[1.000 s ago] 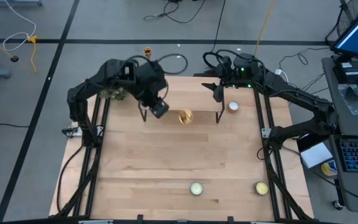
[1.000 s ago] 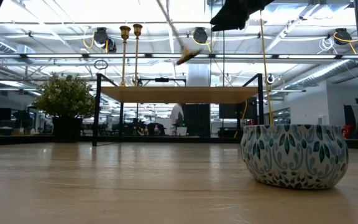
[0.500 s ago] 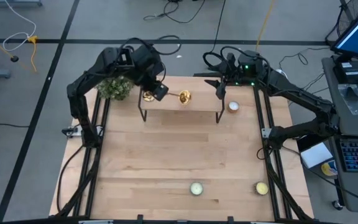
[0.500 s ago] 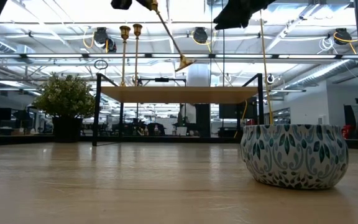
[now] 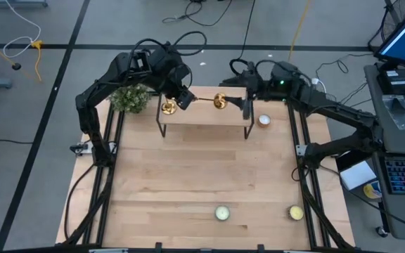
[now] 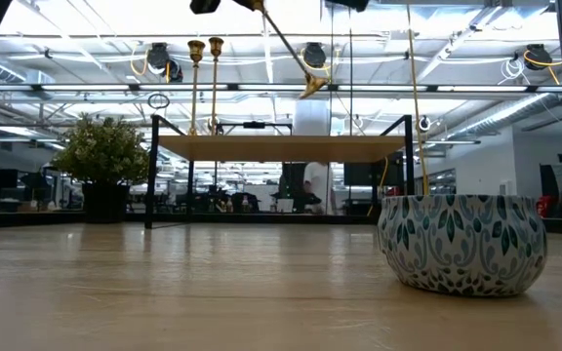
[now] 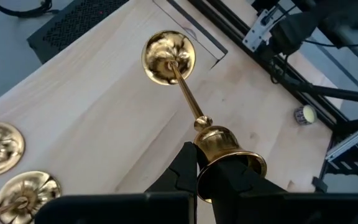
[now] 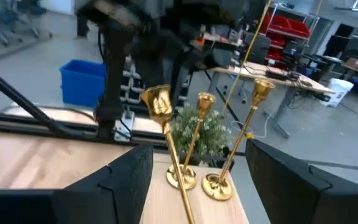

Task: Pick & Place candle stick holders
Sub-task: Put the gold candle holder on the shelf

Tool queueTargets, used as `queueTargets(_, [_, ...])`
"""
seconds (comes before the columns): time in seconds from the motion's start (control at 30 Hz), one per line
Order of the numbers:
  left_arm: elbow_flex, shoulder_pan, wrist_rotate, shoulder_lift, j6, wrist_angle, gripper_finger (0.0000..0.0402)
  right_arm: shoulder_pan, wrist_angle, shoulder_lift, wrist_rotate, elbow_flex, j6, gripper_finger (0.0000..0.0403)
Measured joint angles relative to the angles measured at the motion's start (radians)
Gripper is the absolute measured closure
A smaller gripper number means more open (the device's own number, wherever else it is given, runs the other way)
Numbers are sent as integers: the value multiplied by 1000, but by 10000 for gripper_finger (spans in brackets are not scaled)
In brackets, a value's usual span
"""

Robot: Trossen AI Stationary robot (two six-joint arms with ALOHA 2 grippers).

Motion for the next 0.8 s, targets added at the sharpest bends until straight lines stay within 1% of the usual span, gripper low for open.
queueTargets(0.1, [0,-10,-7,0,-13,5,388,39,-6,22,66,0,-29,154])
queueTargets(0.17, [0,-21,-17,0,-13,4,388,63,28,45,78,0,-46,154])
queueTargets(0.23, [0,-32,-16,0,-13,2,388,87,48,63,143,0,-81,154])
queueTargets(0.3, [0,-42,-18,-1,-13,-6,388,107,29,88,201,22,-125,154])
queueTargets(0.43, [0,-55,-53,-1,-30,-9,388,147,-3,126,221,87,-144,154])
queueTargets(0.57, [0,-71,-55,-1,-33,-11,388,188,-30,174,247,145,-181,154])
queueTargets(0.67, [0,-82,-56,-1,-33,-21,388,205,-104,213,271,188,-191,154])
queueTargets(0.8, [0,-91,-72,-1,-35,-25,388,226,-149,251,293,247,-208,154])
